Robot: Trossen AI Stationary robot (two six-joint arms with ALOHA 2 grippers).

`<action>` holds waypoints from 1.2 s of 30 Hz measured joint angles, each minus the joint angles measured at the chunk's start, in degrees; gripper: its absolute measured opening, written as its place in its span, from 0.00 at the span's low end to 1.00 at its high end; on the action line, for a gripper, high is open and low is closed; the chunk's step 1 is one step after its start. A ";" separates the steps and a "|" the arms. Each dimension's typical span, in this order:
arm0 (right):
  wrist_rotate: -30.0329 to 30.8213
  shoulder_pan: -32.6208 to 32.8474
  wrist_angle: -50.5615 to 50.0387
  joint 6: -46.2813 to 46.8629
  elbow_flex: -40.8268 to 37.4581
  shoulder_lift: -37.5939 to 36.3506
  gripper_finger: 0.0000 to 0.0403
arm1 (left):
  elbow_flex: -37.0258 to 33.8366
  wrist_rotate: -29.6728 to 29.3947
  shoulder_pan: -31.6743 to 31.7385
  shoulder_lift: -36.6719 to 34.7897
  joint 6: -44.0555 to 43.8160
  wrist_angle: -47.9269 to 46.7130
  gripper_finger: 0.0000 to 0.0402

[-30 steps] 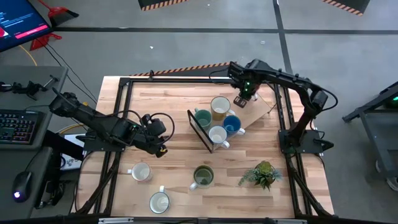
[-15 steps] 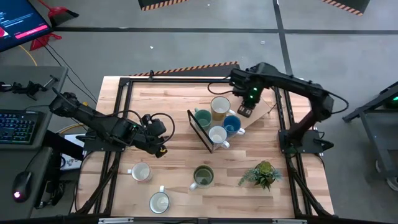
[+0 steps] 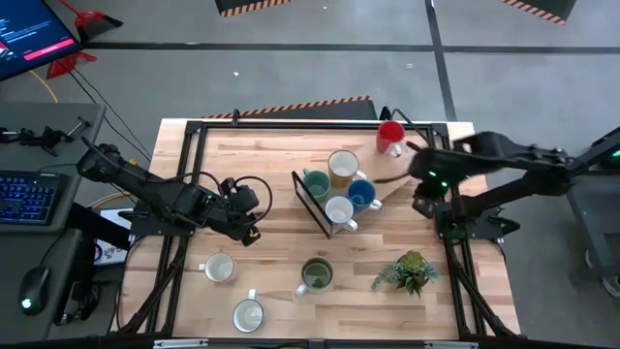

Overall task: Place coffee mugs
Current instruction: Move the gray patterned mug to the bottom center of the table

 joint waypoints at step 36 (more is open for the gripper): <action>10.19 16.53 96.74 6.70 -67.17 -20.89 0.11 | 0.00 14.88 -0.04 0.48 -2.16 0.79 0.34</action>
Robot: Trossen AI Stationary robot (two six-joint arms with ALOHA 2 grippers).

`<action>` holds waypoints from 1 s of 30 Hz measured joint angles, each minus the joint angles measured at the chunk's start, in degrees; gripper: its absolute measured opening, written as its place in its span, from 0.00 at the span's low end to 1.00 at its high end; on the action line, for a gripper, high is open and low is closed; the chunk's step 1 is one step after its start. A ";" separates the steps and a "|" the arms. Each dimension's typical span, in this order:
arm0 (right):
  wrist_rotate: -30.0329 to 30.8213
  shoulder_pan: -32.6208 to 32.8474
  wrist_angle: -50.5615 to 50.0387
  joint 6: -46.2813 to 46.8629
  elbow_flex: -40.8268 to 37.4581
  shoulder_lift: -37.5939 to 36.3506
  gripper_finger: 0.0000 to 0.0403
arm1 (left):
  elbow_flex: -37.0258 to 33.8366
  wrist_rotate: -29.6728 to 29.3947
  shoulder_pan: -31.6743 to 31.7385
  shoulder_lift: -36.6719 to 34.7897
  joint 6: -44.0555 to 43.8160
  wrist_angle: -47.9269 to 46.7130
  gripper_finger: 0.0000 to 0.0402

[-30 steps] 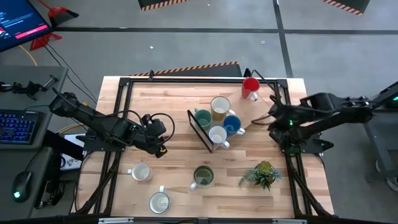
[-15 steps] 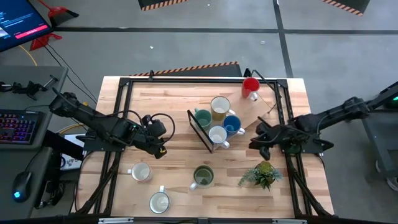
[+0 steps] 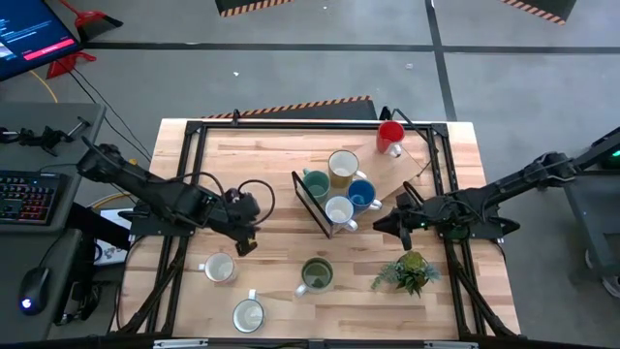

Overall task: Place coffee mugs
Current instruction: Move the gray patterned mug to the bottom center of the table

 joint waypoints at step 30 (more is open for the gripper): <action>-3.89 0.00 -8.91 12.23 0.00 0.02 0.24 | 1.36 21.78 -18.27 1.73 -24.32 -17.42 0.35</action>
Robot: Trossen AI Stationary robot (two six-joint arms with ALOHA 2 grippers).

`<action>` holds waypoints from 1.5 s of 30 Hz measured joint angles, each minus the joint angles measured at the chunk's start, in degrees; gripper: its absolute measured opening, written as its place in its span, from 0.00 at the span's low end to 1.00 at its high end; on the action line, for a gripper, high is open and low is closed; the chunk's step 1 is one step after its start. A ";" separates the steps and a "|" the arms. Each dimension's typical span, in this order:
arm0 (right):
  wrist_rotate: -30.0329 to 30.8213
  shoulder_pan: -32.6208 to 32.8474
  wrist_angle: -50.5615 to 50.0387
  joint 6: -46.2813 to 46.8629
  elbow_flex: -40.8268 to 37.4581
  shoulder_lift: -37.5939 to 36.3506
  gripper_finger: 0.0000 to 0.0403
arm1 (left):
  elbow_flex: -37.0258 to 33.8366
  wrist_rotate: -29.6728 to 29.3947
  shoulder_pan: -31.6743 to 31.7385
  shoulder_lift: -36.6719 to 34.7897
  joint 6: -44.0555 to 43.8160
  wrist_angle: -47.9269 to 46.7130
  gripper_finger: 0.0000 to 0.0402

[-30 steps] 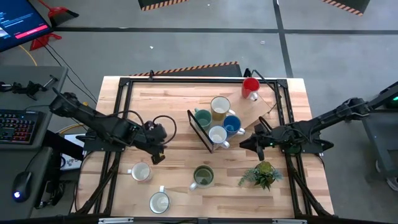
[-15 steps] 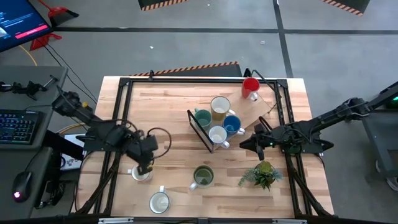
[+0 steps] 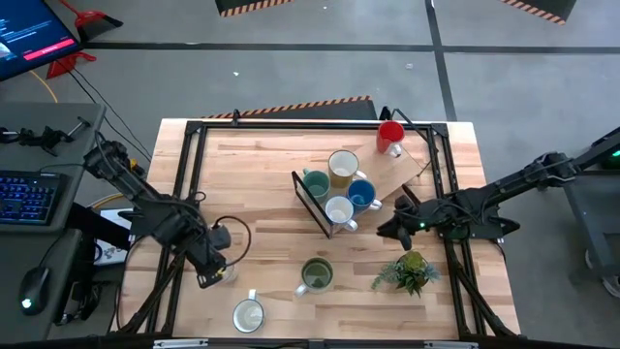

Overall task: Place coffee mugs
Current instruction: Move the gray patterned mug to the bottom center of the table

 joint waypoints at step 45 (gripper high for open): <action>-7.47 0.02 -2.27 3.26 0.00 0.00 0.40 | -5.14 -10.32 1.02 4.22 4.20 2.12 0.50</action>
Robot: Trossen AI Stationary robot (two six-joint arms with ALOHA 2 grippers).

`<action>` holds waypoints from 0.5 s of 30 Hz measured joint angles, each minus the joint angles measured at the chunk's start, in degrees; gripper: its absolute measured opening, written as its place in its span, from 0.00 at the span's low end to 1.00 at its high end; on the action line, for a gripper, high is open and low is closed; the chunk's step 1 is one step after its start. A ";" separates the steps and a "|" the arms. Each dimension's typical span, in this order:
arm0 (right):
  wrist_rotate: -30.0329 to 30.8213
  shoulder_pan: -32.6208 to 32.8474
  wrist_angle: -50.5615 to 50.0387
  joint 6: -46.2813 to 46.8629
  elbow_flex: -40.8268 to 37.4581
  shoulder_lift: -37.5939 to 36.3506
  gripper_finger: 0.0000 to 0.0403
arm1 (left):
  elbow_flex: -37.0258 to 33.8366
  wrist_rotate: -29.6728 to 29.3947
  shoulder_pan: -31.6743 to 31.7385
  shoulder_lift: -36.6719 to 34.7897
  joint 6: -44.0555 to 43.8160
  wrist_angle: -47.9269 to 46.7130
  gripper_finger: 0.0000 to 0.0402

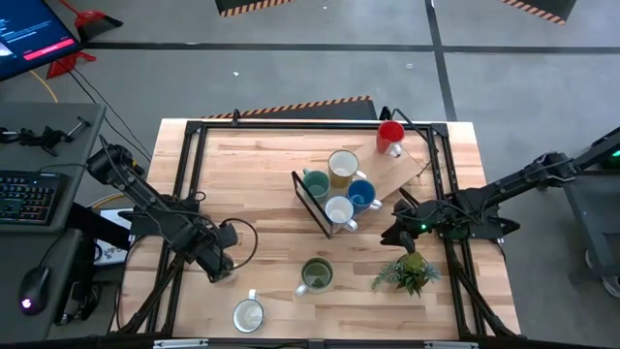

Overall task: Place coffee mugs
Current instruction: Move the gray patterned mug to the bottom center of the table

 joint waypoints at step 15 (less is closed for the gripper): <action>0.01 0.00 -0.07 0.00 0.00 0.00 0.40 | -4.69 -0.34 0.00 0.02 0.73 3.99 0.50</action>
